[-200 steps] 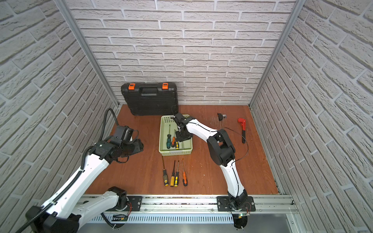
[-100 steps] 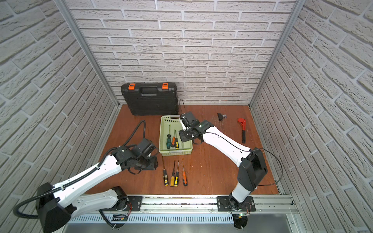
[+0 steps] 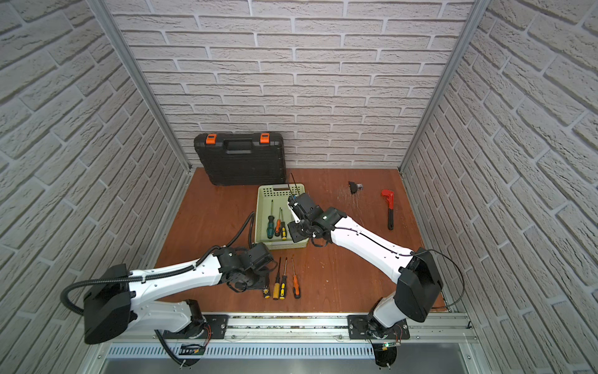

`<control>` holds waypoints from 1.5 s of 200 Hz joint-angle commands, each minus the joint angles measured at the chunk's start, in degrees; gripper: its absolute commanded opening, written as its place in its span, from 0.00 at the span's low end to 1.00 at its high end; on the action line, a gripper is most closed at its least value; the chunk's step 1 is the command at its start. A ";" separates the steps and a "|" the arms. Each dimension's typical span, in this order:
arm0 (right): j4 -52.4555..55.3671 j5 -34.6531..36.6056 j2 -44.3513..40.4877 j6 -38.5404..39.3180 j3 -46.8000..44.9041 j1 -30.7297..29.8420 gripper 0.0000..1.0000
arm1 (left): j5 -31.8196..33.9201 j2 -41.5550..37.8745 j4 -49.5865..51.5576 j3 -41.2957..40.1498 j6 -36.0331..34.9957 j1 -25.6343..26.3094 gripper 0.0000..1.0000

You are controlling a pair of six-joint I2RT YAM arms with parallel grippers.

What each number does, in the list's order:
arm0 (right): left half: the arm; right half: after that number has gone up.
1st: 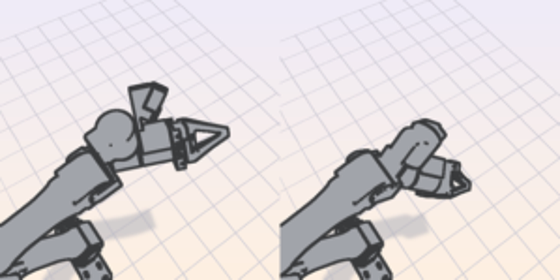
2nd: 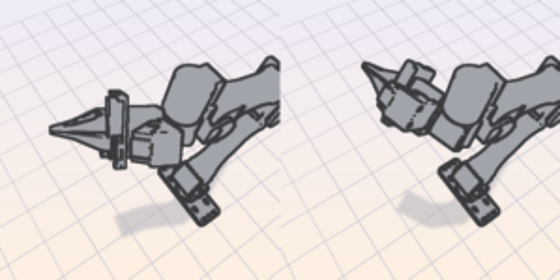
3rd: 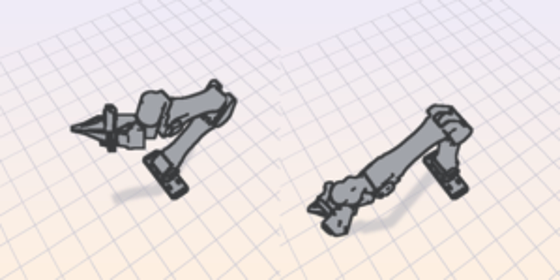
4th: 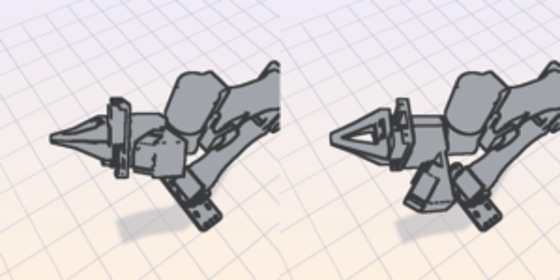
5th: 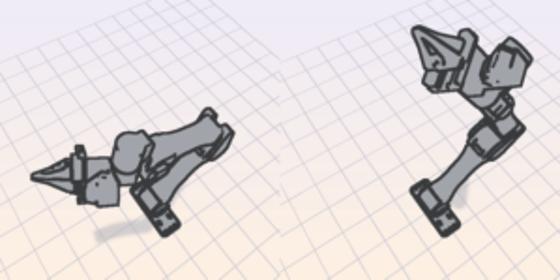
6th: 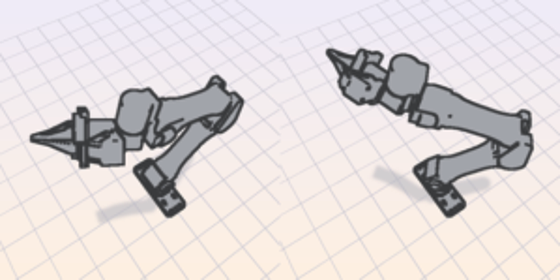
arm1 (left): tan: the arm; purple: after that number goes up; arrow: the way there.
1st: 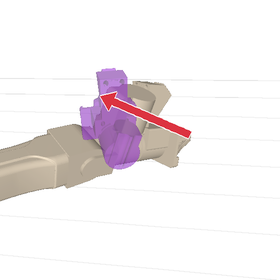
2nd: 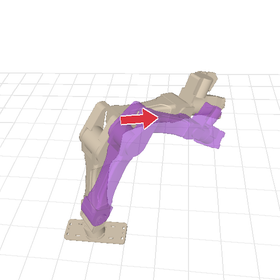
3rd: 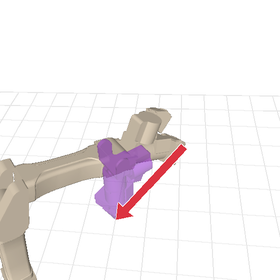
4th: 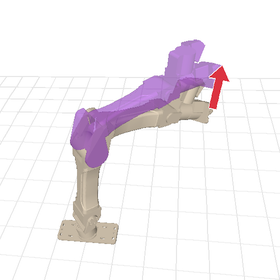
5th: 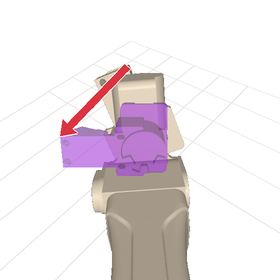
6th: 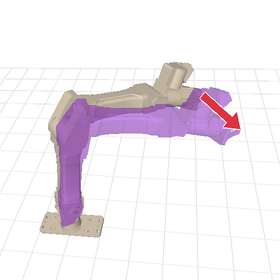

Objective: Put the screwdriver in the bin
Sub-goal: Pick up the screwdriver from the bottom-center of the table.

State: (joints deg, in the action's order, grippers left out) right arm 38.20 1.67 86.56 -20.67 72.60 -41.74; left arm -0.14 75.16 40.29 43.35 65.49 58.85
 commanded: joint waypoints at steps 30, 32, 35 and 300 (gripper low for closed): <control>-3.52 -1.14 -3.12 -1.14 -2.18 -0.03 0.40 | 1.78 5.97 -3.16 2.16 1.82 -0.40 0.58; -3.56 -1.21 -3.15 -1.15 -2.19 -0.02 0.40 | 1.76 6.21 -3.30 2.08 1.89 -0.40 0.58; -3.56 -1.23 -3.16 -1.20 -2.32 -0.01 0.40 | 1.71 6.49 -3.51 2.04 1.96 -0.38 0.57; -5.94 -0.35 -1.39 -1.62 -0.72 -0.01 0.40 | 5.00 -14.02 19.08 1.12 8.34 1.97 0.18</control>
State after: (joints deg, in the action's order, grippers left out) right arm 33.74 0.67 84.90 -22.13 69.87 -41.74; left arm 1.74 65.67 50.43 41.60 70.87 60.49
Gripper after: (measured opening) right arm 0.396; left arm 0.282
